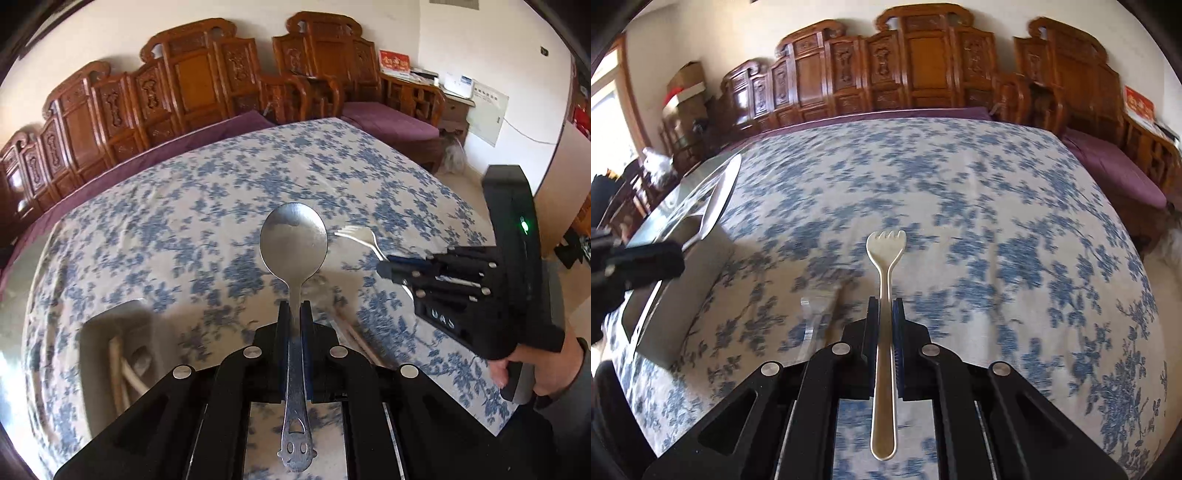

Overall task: Organize utensils
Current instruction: 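Lower the metal spoon into the grey tray and open the left tool while the right tool holds the spork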

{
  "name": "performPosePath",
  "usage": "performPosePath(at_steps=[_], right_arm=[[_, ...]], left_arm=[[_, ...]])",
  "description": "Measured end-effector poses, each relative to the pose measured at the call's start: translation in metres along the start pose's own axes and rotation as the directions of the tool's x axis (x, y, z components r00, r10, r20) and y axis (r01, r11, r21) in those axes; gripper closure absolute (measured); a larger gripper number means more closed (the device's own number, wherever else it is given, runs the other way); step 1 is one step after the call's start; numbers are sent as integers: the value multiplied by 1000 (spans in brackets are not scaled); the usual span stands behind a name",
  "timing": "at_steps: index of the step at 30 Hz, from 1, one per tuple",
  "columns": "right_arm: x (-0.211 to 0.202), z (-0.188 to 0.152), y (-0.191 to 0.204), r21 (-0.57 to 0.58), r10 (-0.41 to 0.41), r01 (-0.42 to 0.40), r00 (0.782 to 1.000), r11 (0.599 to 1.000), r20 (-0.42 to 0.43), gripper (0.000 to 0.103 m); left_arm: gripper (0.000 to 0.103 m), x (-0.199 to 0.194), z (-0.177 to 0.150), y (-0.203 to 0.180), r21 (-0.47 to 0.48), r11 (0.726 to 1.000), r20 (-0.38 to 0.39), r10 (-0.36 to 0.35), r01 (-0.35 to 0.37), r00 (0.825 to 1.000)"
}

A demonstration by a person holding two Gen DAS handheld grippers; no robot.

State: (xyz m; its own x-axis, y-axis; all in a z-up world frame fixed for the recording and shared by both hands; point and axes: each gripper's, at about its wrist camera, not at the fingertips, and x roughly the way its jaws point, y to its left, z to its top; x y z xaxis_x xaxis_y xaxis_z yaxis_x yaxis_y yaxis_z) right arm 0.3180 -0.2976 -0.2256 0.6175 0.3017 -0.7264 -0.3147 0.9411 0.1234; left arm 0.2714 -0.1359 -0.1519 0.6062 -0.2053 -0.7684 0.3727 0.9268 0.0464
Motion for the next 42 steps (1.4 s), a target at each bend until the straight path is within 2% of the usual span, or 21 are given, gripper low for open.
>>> performPosePath(at_steps=[17, 23, 27, 32, 38, 42], right_arm=[[-28, -1, 80, -90, 96, -91, 994, 992, 49, 94], [-33, -3, 125, -148, 166, -157, 985, 977, 50, 94], [-26, -3, 147, -192, 184, -174, 982, 966, 37, 94], [-15, -3, 154, -202, 182, -175, 983, 964, 19, 94], [-8, -1, 152, -192, 183, -177, 983, 965, 14, 94], [-2, 0, 151, -184, 179, -175, 984, 967, 5, 94]], left_arm=[[98, -37, -37, 78, -116, 987, 4, 108, -107, 994], [98, -29, -54, 114, -164, 976, -26, 138, -140, 990], [98, -13, -68, 138, -196, 968, -68, 149, -160, 986], [98, 7, -83, 160, -233, 958, -102, 144, -164, 984], [98, 13, -92, 161, -227, 961, -101, 142, -162, 985], [98, 17, -94, 164, -238, 961, -115, 116, -140, 987]])
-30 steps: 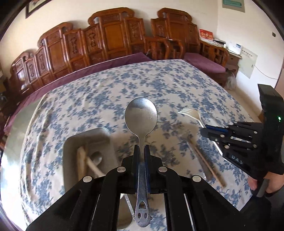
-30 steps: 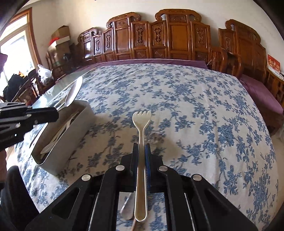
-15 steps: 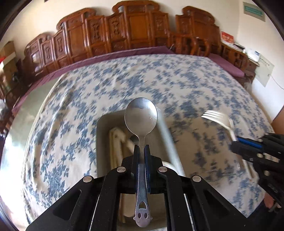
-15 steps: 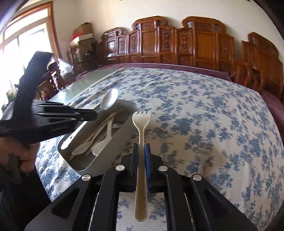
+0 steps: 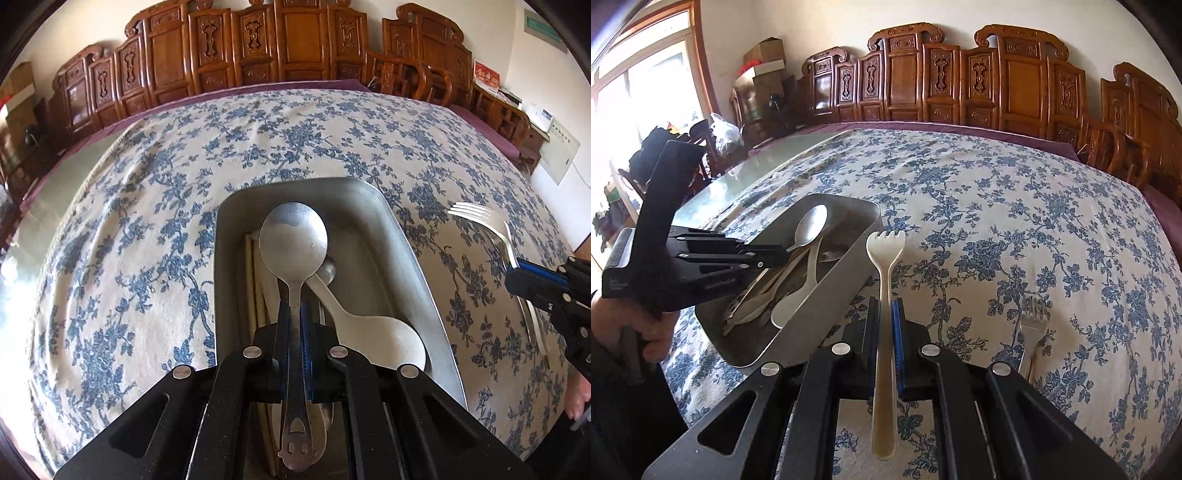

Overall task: Organize utensils
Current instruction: 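Lower the metal spoon into the grey tray and open the left tool while the right tool holds the spork, then lower the white spork into the grey tray and open the right tool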

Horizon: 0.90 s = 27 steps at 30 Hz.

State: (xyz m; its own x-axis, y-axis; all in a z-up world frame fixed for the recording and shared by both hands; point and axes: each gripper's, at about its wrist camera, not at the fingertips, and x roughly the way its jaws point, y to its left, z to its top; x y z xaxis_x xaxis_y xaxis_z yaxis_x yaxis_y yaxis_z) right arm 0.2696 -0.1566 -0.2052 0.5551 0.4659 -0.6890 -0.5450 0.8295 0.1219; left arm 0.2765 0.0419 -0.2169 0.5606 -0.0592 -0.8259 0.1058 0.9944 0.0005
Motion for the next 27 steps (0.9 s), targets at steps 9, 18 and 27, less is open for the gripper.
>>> performPosePath(at_steps=[9, 18, 27], right_arm=[[3, 1, -1, -3, -5, 5, 1000, 1000, -6, 94], [4, -2, 0, -8, -16, 16, 1000, 1000, -11, 94], [1, -5, 8, -18, -25, 24, 1000, 1000, -17, 94]], left_arm=[[98, 8, -1, -3, 42, 999, -21, 25, -24, 999], [96, 1, 0, -2, 29, 1000, -12, 11, -11, 1000], [87, -24, 0, 12, -1, 1000, 51, -4, 4, 999]])
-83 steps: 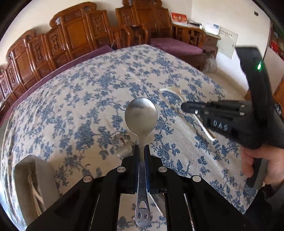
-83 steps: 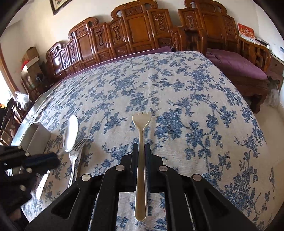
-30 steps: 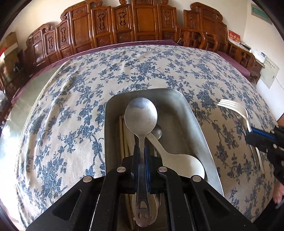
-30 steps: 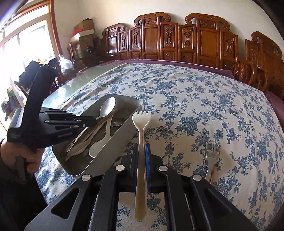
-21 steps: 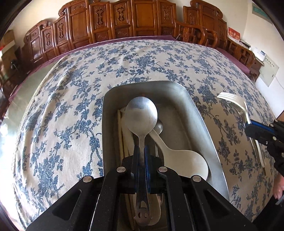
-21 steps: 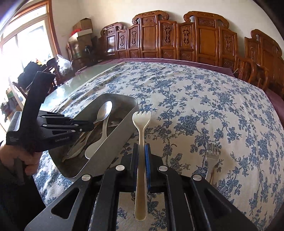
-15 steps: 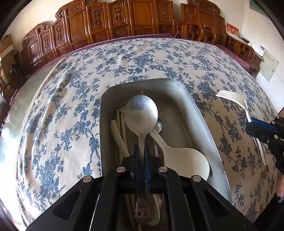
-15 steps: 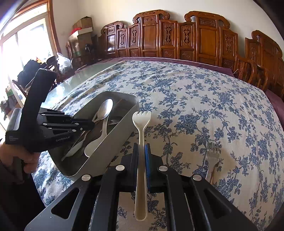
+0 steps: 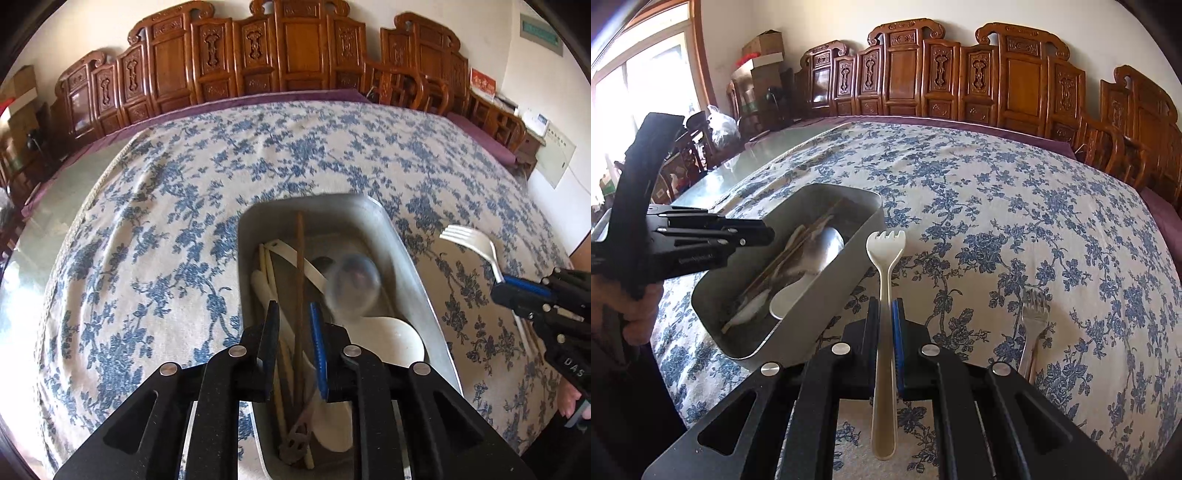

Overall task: Organize utensils
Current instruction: 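Lower the white spork into the grey tray and open the right tool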

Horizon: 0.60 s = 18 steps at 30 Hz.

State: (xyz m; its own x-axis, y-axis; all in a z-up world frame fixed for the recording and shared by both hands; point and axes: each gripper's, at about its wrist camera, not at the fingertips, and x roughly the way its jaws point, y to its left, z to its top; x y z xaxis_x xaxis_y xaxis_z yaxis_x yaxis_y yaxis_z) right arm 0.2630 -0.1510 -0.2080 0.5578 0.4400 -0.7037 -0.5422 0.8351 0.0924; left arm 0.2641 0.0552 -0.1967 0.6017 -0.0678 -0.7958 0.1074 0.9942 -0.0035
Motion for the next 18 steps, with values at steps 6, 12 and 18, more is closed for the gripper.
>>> performPosePath(at_steps=[6, 12, 18], right_arm=[[-9, 7, 14, 15, 24, -24, 1000, 1000, 16, 94], [-12, 20, 36, -9, 26, -26, 999, 1000, 25, 94], [-6, 36, 53, 4, 33, -33, 999, 999, 29, 94]], left_arm=[[87, -18, 3, 15, -30, 1000, 48, -3, 4, 999], [80, -29, 5, 29, -52, 999, 80, 4, 0, 997], [56, -46, 8, 42, -65, 998, 123, 22, -14, 992]])
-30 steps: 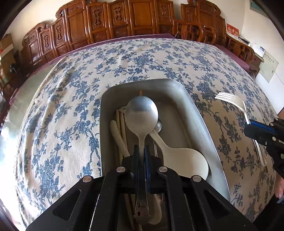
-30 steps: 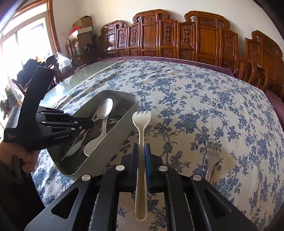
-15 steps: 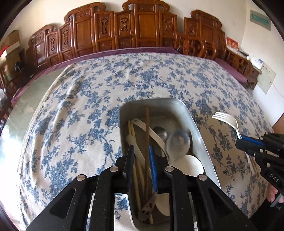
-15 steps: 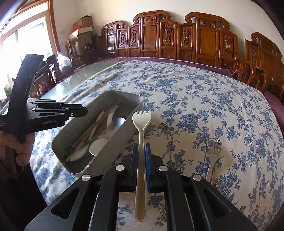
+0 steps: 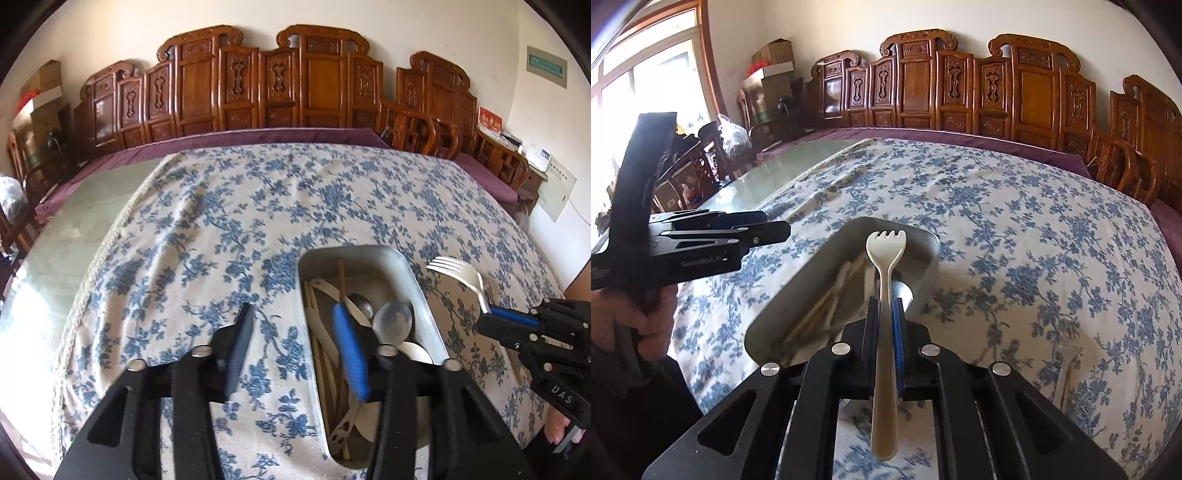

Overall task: Organize utensils
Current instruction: 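Lower the white spork into the grey tray and open the right tool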

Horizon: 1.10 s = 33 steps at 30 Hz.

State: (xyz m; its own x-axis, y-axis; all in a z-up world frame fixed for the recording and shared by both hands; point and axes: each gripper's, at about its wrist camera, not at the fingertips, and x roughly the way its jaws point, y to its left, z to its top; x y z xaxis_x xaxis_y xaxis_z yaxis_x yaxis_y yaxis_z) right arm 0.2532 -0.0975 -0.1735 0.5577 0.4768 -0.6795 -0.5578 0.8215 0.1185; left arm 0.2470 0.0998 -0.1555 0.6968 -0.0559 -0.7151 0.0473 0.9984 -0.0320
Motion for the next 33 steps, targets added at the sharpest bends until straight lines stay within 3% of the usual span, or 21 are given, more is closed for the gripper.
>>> performPosePath(at_steps=[4, 6, 9, 23, 33], right_arm=[[10, 9, 13, -10, 0, 0, 1000, 1000, -7, 94], [16, 12, 17, -14, -3, 3, 1000, 1000, -13, 94], [27, 17, 22, -8, -5, 4, 1000, 1000, -25, 94], [84, 24, 29, 47, -10, 15, 995, 999, -104, 94], [99, 11, 39, 92, 26, -14, 992, 996, -126, 94]], left_arm=[[41, -4, 2, 14, -30, 1000, 10, 9, -8, 1000], [26, -5, 3, 19, -38, 999, 17, 27, -26, 1000], [22, -4, 3, 27, -51, 998, 19, 42, -41, 999], [20, 14, -1, 37, -65, 996, -27, 67, -68, 997], [20, 18, 0, 39, -76, 994, -40, 82, -85, 996]])
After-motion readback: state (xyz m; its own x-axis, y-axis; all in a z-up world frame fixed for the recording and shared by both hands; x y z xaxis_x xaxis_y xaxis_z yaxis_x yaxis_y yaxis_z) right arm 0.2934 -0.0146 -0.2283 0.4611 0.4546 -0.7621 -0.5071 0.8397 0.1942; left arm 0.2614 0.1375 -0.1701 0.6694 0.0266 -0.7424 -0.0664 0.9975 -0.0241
